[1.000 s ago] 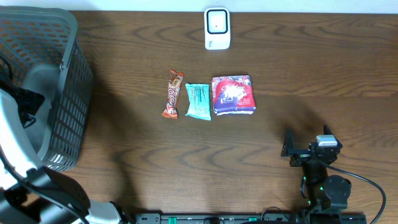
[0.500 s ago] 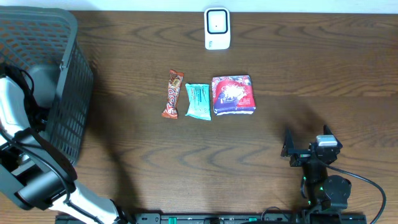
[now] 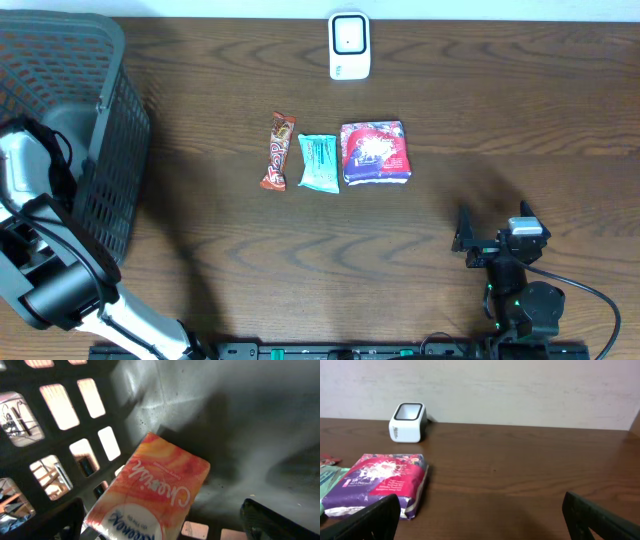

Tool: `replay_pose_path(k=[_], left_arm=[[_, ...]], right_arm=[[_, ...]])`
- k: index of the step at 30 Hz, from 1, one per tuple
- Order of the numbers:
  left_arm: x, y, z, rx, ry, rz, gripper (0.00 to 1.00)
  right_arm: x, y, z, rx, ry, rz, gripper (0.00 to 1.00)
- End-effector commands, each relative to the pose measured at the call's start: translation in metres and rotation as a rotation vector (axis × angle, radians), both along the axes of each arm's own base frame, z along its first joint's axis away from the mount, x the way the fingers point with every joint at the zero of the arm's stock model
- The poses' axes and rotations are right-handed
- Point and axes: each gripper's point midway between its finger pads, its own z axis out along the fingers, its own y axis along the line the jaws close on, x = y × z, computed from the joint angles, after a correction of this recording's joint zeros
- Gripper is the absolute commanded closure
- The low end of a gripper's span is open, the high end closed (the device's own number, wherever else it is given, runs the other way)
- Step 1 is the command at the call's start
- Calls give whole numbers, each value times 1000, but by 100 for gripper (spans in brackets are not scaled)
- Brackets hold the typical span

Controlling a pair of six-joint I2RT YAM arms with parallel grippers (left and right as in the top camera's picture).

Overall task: Scan the item barcode
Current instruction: 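Reach into the basket and grasp the orange tissue packet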

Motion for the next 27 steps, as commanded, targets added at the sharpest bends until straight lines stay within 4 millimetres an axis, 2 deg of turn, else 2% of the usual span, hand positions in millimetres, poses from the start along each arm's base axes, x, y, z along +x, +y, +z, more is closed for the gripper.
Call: replay_pose_path(k=[1,3,7,11,12,14,15,22,27], left_arm=[[-6,-3,-8,-25,28,-6,14],[-5,-2,-8,-33,26,-28,28],[-4,-1,-8,-48,23,-73,49],[-5,-2,-8,-57,26,-87,52],[-5,-2,-8,-59,26,-91,60],[-5,-2,-8,-60,27,-94,85],[-5,-2,-8,-60,27,-94,92],[-3,0,-7,-69,22,-127,93],[4,5,4,-46,-9,-128,93]], right_arm=[[0,-1,-1,-14,3,-2,1],[0,-1,-1,-14,3,-3,1],[0,-1,-1,-14,3,-2,1],[0,-1,-1,-14,3,-3,1],[0,-1,-1,-14,3,-2,1],[0,-1,-1,-14,3,-3,1],[0,-1,-1,-14,3,-2,1],[0,-1,-1,-14,3,-3,1],[0,-1,-1,-14,3,-2,1]])
